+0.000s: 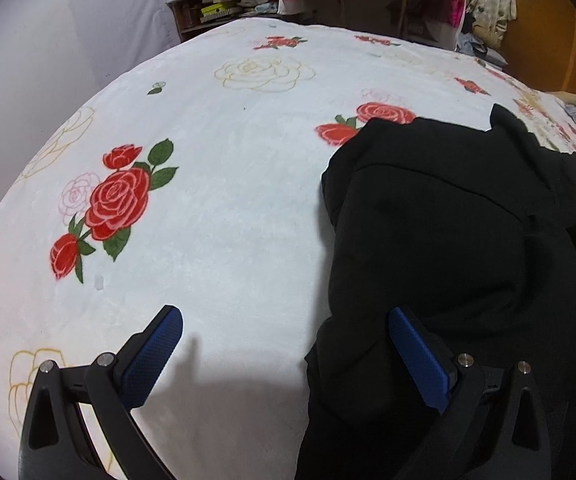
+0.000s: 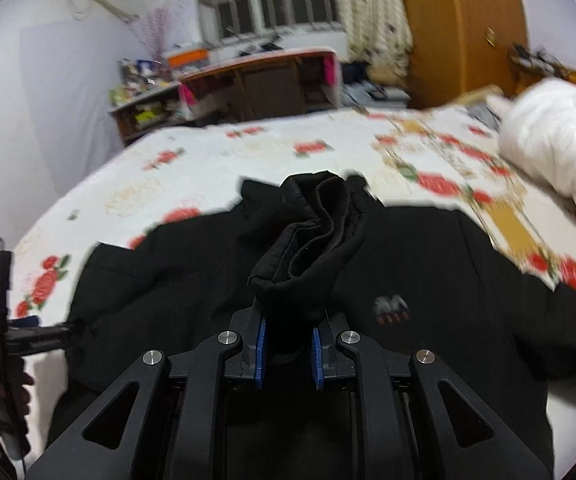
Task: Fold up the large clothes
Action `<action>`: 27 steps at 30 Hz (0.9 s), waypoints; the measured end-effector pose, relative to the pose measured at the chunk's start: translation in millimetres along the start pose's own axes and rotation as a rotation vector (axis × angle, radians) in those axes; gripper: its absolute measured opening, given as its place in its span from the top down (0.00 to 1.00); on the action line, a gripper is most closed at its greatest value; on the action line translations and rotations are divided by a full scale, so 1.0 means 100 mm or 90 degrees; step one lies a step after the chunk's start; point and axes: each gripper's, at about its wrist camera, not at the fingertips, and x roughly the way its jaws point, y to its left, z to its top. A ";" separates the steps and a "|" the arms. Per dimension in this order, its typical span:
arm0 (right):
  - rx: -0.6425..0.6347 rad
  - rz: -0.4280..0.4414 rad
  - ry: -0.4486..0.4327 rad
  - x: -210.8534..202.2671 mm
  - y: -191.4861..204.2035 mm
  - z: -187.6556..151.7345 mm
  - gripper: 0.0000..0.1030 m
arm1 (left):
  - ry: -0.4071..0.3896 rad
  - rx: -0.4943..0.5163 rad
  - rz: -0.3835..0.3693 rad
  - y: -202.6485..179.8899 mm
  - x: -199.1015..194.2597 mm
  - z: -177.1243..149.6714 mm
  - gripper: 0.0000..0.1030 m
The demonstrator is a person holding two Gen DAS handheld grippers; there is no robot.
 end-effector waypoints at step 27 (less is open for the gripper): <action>0.185 0.031 0.098 0.14 -0.96 -0.15 0.39 | 0.016 -0.003 0.052 0.02 0.02 0.00 0.00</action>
